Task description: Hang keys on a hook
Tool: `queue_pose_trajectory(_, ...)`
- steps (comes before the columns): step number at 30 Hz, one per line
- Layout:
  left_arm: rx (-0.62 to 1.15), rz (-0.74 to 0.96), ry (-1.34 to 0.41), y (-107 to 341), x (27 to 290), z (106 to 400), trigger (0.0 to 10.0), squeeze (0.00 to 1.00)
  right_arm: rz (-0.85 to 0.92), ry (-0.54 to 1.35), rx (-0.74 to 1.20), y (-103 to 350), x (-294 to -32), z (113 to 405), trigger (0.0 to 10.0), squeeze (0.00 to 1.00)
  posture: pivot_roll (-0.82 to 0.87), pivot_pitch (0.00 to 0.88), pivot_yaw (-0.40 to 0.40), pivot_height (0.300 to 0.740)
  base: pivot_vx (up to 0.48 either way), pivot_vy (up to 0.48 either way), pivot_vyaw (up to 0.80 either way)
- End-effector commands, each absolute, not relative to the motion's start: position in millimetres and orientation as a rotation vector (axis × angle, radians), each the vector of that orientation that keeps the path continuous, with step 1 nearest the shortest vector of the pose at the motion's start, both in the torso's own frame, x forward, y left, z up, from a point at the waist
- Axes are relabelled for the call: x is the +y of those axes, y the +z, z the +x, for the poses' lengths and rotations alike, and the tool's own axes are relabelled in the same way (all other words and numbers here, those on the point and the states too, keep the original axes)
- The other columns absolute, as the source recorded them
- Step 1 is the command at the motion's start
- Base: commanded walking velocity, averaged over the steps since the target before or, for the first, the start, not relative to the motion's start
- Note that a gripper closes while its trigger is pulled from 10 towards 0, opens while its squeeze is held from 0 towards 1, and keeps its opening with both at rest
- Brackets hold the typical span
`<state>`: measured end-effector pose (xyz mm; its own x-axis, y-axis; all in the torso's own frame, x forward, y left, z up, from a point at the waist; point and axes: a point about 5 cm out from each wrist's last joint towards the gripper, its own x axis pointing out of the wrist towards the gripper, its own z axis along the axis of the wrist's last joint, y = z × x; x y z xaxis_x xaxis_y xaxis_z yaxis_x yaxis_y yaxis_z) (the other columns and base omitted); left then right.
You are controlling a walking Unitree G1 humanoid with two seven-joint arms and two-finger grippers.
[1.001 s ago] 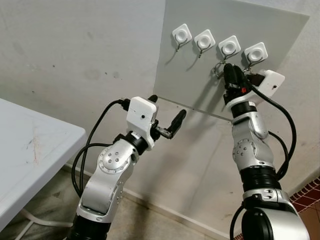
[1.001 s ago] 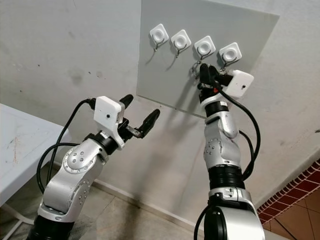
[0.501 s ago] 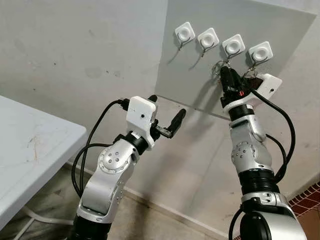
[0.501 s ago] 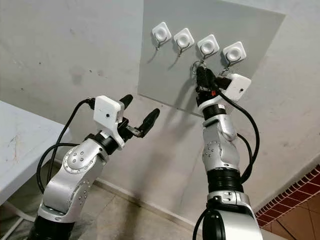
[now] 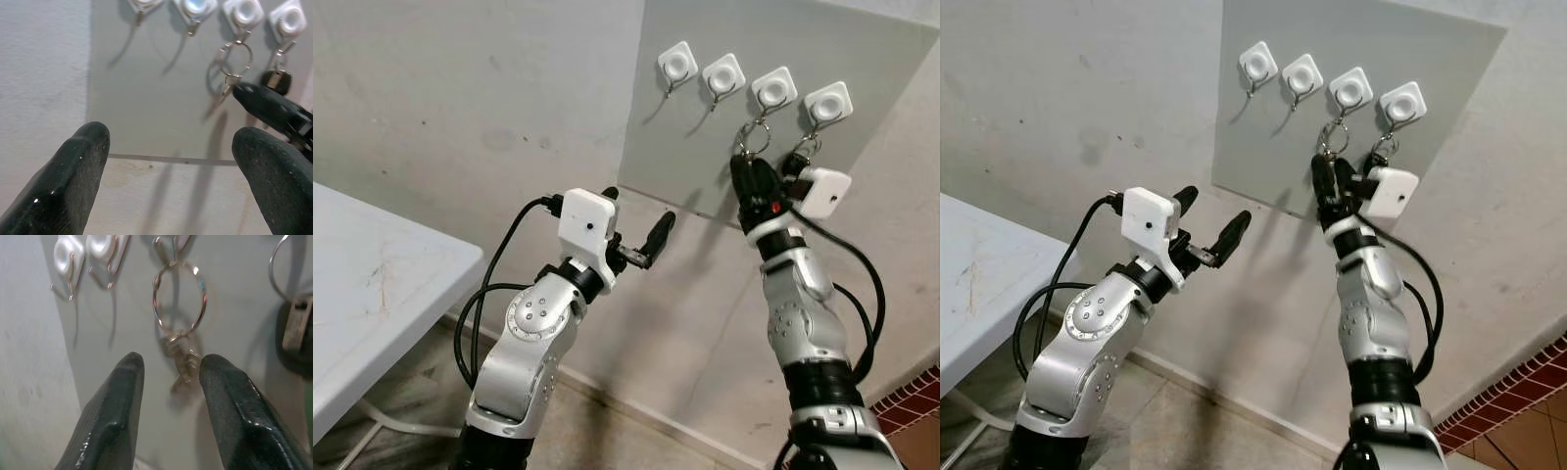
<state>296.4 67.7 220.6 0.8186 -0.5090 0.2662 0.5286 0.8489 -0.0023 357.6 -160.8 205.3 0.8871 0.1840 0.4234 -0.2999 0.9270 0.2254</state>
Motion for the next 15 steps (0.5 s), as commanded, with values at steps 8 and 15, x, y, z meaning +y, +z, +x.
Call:
queue_pose_trajectory(8,-0.156,-0.161,-0.41,186.4,86.2,305.6,10.0,0.0,0.218,0.22,-0.352,180.8,-170.9,338.6,10.0,1.0,0.05,0.048,-0.087,0.74,0.0,0.0,0.0)
queue_pose_trajectory(15,-0.063,-0.188,-0.241,143.5,113.0,306.7,10.0,0.0,0.136,0.106,-0.203,136.0,-180.9,316.5,10.0,1.0,0.03,0.025,-0.072,0.74,0.0,0.0,0.0)
